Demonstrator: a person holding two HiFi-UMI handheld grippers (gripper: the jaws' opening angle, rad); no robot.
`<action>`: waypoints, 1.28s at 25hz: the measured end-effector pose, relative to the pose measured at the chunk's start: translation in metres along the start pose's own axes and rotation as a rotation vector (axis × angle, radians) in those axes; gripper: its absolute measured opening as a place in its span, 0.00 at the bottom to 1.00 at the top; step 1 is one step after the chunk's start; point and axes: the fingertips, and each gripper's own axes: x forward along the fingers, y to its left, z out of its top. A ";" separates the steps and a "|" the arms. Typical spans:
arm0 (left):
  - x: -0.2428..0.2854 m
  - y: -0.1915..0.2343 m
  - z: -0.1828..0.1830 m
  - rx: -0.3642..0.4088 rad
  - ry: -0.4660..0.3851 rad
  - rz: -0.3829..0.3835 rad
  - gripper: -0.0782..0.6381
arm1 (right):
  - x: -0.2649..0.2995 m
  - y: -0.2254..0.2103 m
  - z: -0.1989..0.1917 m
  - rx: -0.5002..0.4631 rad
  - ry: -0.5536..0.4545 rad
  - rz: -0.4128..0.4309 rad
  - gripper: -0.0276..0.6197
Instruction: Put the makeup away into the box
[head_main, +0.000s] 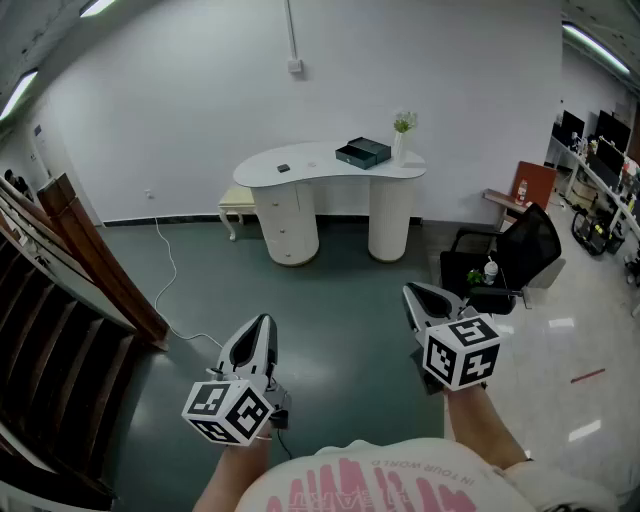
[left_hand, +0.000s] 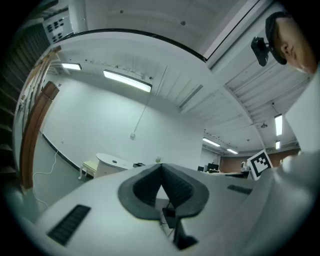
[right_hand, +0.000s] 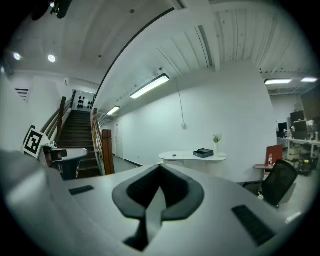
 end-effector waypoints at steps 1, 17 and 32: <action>0.000 0.004 -0.002 -0.002 0.003 0.000 0.11 | 0.003 0.002 -0.002 -0.001 0.000 -0.001 0.04; -0.004 0.058 -0.061 -0.025 0.127 0.004 0.11 | 0.037 0.013 -0.071 0.107 0.093 -0.033 0.04; 0.103 0.110 -0.078 -0.110 0.169 0.035 0.11 | 0.165 -0.038 -0.060 0.076 0.142 0.039 0.04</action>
